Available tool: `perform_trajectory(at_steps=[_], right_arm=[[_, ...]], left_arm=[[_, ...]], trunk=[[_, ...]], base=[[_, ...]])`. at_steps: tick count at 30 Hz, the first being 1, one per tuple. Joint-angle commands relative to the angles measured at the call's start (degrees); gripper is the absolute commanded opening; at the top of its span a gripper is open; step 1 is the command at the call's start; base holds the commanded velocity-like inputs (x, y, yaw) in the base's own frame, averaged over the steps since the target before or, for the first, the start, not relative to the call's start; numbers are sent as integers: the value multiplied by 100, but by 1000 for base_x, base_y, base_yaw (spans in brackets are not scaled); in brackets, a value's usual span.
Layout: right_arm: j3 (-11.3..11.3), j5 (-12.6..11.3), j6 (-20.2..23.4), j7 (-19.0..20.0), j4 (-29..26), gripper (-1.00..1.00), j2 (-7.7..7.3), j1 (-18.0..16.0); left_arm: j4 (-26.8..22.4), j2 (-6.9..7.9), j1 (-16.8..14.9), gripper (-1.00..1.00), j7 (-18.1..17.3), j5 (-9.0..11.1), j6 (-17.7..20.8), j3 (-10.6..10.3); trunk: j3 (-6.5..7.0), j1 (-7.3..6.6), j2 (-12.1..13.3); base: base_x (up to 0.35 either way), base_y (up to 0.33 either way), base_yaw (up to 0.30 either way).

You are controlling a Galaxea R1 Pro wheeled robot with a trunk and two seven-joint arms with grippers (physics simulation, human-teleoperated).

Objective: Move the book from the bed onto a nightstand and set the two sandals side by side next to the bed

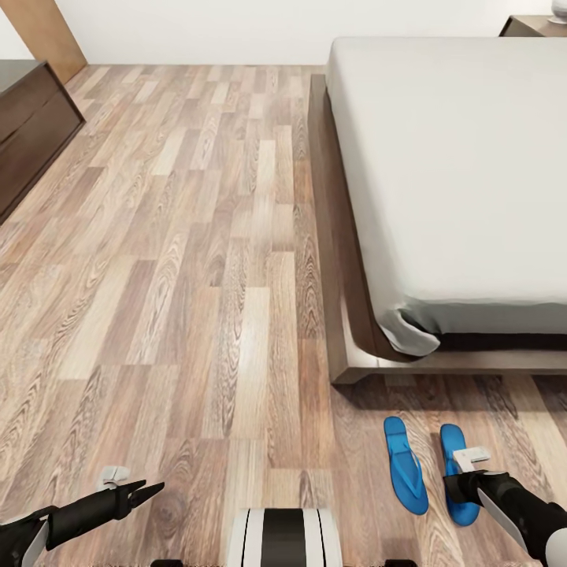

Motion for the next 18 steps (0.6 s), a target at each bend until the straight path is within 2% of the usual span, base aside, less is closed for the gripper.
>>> perform_trajectory(at_steps=[1,7,11,13,15,18], right_arm=[[21,-15,25,14,-10,-100,-5,-3],[21,-15,25,14,-10,-100,-5,-3],[14,-15,70,18,-49,-100,-8,-3],[6,-15,330,16,-64,-100,-10,-3],[-2,-16,900,15,-79,-100,-11,-10],[-5,-20,1284,14,-115,-100,-11,-18]], left_arm=[[-5,-5,-4,100,-37,-44,60,49],[-5,-5,-4,100,-37,-44,60,49],[-5,-5,-4,100,-37,-42,60,49],[-5,-5,-4,100,-41,-41,60,49],[-5,-5,-4,100,-44,-41,60,49],[-5,-5,-4,100,-45,-41,60,49]], trunk=[[-26,1,-3],[-159,17,-11],[-159,17,-11],[-159,17,-11],[-159,17,-11],[-159,17,-11]], base=[[0,0,0],[0,0,0],[0,0,0],[0,0,0],[0,0,0],[0,0,0]])
